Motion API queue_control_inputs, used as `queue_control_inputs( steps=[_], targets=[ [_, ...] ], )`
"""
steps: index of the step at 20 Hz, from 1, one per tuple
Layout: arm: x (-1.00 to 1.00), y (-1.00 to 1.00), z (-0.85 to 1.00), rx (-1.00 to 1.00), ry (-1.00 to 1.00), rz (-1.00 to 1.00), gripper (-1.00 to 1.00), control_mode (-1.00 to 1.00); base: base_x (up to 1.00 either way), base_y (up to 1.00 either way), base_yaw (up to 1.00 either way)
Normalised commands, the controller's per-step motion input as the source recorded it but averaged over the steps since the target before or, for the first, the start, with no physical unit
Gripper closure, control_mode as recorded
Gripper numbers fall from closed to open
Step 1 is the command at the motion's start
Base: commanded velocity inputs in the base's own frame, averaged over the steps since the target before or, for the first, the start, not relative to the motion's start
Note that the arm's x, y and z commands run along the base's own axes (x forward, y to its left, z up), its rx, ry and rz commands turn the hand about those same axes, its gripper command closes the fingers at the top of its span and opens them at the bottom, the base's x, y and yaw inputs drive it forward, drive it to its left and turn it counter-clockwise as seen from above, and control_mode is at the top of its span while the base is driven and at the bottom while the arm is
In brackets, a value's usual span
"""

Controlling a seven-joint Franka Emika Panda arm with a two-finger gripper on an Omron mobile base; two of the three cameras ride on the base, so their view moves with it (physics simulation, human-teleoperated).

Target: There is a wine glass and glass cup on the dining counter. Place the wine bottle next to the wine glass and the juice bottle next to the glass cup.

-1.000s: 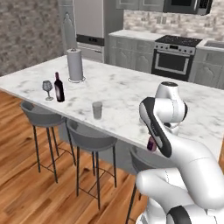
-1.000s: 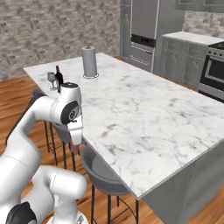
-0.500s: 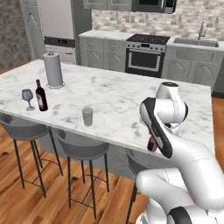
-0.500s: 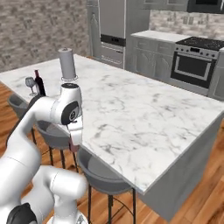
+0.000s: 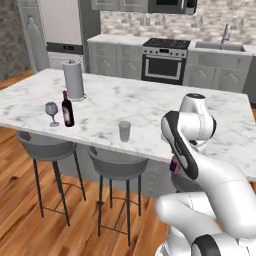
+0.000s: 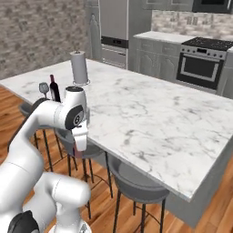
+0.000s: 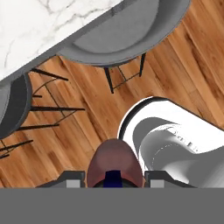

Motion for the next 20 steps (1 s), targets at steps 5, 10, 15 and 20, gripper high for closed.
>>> queue_control_inputs(
  steps=[5, 10, 15, 20],
  targets=[
    [0.00, 0.00, 0.00, 0.00, 0.00, 0.00, 1.00, 1.00, -0.01, 0.71, -0.21],
    [0.00, 0.00, 0.00, 0.00, 0.00, 0.00, 1.00, 1.00, 0.48, 0.56, -0.28],
    [0.00, 0.00, 0.00, 0.00, 0.00, 0.00, 1.00, 1.00, 0.63, 0.39, -0.21],
    [0.00, 0.00, 0.00, 0.00, 0.00, 0.00, 1.00, 1.00, 0.54, 0.08, -0.02]
  ],
)
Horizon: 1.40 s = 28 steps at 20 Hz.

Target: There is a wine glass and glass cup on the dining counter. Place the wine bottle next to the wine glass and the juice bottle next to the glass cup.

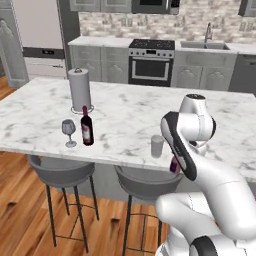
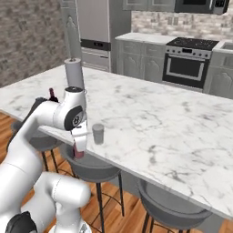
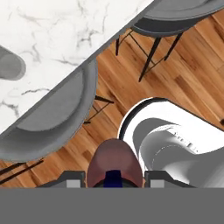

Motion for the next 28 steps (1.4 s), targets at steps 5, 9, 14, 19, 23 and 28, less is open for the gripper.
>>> queue_control_inputs(
  steps=[5, 9, 14, 19, 23, 28],
  targets=[
    [0.00, 0.00, 0.00, 0.00, 0.00, 0.00, 1.00, 1.00, 0.43, 0.00, 0.02],
    [0.00, 0.00, 0.00, 0.00, 0.00, 0.00, 1.00, 1.00, 0.40, 0.00, 0.01],
    [0.00, 0.00, 0.00, 0.00, 0.00, 0.00, 1.00, 1.00, 0.28, 0.03, 0.00],
    [0.00, 0.00, 0.00, 0.00, 0.00, 0.00, 1.00, 1.00, 0.06, 0.01, 0.00],
    [0.00, 0.00, 0.00, 0.00, 0.00, 0.00, 1.00, 1.00, 0.00, 0.00, 0.00],
    [0.00, 0.00, 0.00, 0.00, 0.00, 0.00, 1.00, 1.00, 0.00, 0.00, 0.00]
  ],
)
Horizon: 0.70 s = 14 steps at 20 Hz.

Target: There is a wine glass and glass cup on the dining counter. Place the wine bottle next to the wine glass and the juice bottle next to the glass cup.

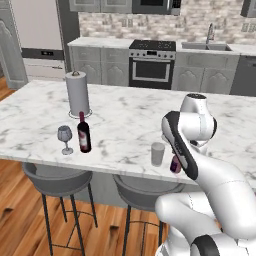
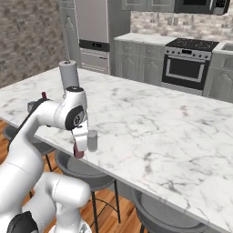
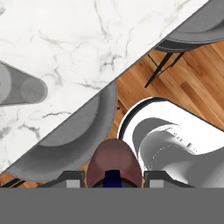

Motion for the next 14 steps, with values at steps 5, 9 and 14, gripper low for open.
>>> queue_control_inputs(
  steps=[5, 9, 14],
  targets=[
    [0.01, -0.08, 0.04, 0.00, -0.04, 0.07, 1.00, -1.00, 0.01, -0.07, 0.04],
    [0.02, -0.30, 0.11, -0.02, -0.14, 0.38, 1.00, -1.00, 0.00, 0.00, 0.00],
    [0.07, -0.31, 0.11, 0.00, -0.15, 0.44, 1.00, -1.00, 0.00, 0.00, 0.00]
  ],
)
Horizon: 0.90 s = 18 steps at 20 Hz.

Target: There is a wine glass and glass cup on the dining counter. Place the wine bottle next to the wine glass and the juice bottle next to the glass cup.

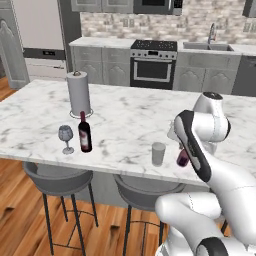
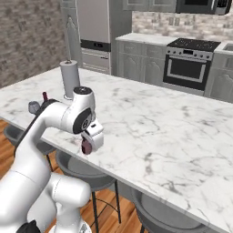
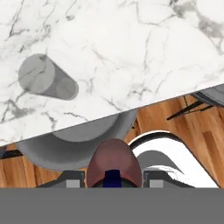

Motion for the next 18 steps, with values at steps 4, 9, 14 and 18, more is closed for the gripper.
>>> queue_control_inputs(
  steps=[4, 9, 14, 18],
  targets=[
    [0.02, -0.34, 0.06, -0.01, -0.14, 0.40, 1.00, -1.00, 0.00, 0.00, 0.00],
    [0.17, -0.37, 0.00, 0.00, -0.04, 0.34, 1.00, -1.00, 0.00, 0.00, 0.00],
    [0.26, -0.32, 0.00, -0.07, 0.06, 0.29, 1.00, -1.00, 0.00, 0.00, 0.00],
    [0.27, -0.12, -0.11, -0.14, 0.13, 0.27, 1.00, -1.00, 0.00, 0.00, 0.00]
  ],
)
